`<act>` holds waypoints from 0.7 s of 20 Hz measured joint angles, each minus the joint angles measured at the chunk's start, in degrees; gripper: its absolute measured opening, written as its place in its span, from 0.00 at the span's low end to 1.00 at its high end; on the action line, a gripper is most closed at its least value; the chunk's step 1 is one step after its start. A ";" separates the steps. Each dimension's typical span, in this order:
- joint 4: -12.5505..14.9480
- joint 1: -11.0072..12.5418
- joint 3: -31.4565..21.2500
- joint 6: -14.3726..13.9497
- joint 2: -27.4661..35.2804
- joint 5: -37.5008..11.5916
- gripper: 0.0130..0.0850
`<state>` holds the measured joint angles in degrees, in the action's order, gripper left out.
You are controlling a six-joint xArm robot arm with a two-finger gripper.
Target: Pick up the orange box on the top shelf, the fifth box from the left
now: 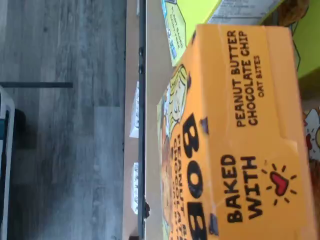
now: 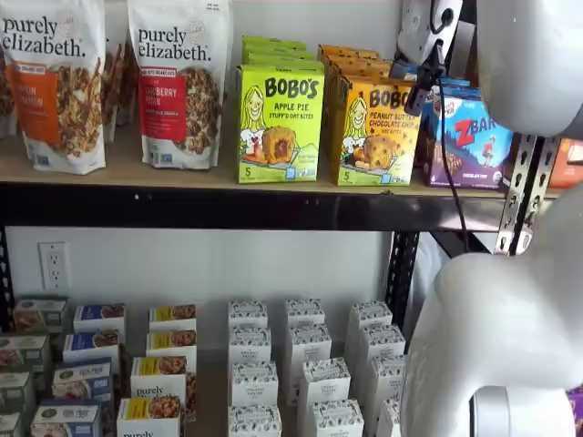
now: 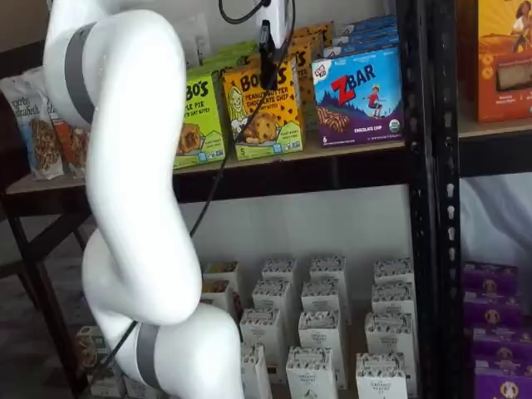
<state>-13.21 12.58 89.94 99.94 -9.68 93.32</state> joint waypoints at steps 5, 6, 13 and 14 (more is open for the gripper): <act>1.00 -0.66 0.95 -0.39 1.30 1.19 1.00; 1.29 -0.86 1.33 -0.55 1.64 1.75 1.00; 1.12 -1.25 1.63 -0.99 2.06 2.75 0.89; 1.01 -1.24 1.67 -1.01 2.06 2.81 0.89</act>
<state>-12.20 11.35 91.61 98.93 -7.62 96.12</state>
